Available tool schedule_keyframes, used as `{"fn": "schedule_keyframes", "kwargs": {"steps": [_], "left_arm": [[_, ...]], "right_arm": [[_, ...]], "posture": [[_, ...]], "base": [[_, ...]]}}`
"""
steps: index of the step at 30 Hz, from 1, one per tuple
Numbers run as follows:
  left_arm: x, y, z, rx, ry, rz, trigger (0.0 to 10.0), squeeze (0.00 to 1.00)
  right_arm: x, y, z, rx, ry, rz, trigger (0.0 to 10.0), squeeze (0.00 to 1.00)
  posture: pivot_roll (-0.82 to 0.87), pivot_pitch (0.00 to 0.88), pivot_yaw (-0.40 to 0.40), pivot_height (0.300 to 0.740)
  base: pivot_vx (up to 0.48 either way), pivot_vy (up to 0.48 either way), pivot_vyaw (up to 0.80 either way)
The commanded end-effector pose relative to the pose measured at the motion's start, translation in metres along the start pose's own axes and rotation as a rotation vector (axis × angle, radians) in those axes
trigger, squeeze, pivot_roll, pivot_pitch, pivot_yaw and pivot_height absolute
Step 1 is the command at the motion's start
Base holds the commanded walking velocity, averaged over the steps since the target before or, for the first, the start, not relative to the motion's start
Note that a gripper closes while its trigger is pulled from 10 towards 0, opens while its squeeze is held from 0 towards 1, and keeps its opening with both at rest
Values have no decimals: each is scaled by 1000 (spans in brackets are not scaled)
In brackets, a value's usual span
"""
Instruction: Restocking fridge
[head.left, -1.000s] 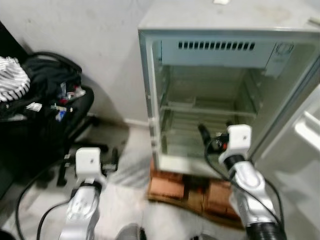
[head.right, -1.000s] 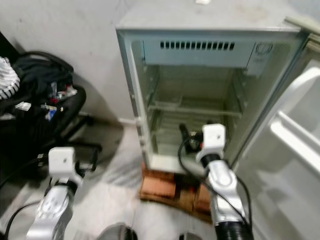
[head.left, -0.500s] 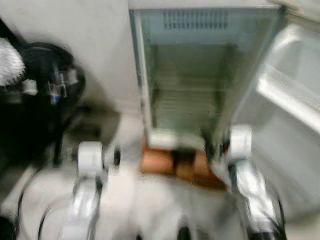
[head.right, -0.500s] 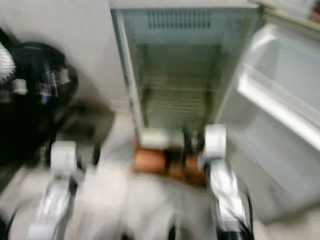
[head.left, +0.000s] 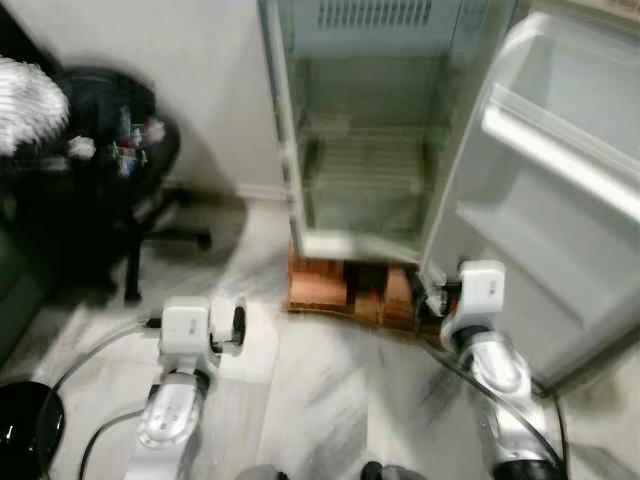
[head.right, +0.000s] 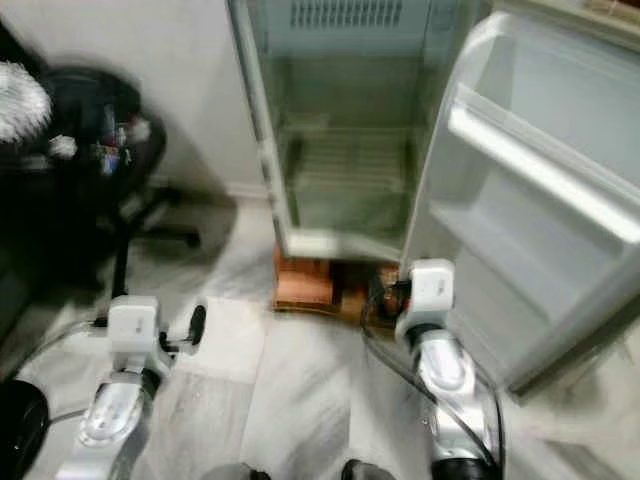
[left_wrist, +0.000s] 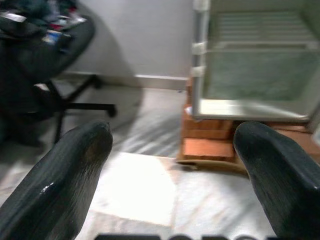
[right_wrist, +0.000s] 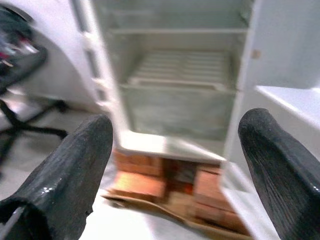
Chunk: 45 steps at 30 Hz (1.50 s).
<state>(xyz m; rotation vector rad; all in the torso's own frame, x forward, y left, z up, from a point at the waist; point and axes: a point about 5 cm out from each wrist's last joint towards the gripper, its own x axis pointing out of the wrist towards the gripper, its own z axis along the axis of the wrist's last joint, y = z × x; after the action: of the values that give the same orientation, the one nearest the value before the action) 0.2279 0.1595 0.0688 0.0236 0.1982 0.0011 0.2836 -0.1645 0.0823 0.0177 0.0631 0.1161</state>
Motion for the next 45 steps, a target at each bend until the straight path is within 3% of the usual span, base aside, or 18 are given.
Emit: {"fn": "schedule_keyframes", "kwargs": {"steps": [1, 5, 11, 28, 45], "left_arm": [[1, 2, -3, -4, 18, 7, 10000, 0], [5, 2, 4, -7, -5, 11, 10000, 0], [6, 2, 3, -9, -5, 11, 10000, 0], [5, 5, 10, -16, -58, -41, 10000, 0], [5, 8, 13, -15, -69, -62, 10000, 0]], "right_arm": [[1, 4, 1, 6, -5, 9, 10000, 0], [6, 9, 12, -9, -42, 37, 10000, 0], [6, 4, 9, -16, -30, 26, 10000, 0], [2, 3, 4, -12, -18, 29, 10000, 0], [3, 7, -1, -4, -7, 30, 10000, 0]], "posture": [[-13, 110, 92, 740], [-19, 110, 85, 740], [-21, 114, 80, 740], [-22, 107, 93, 740], [-8, 105, 104, 740]], "base": [[-307, 0, 0], [-308, 0, 0], [-307, 0, 0], [0, -117, 0], [337, -314, 0]]}}
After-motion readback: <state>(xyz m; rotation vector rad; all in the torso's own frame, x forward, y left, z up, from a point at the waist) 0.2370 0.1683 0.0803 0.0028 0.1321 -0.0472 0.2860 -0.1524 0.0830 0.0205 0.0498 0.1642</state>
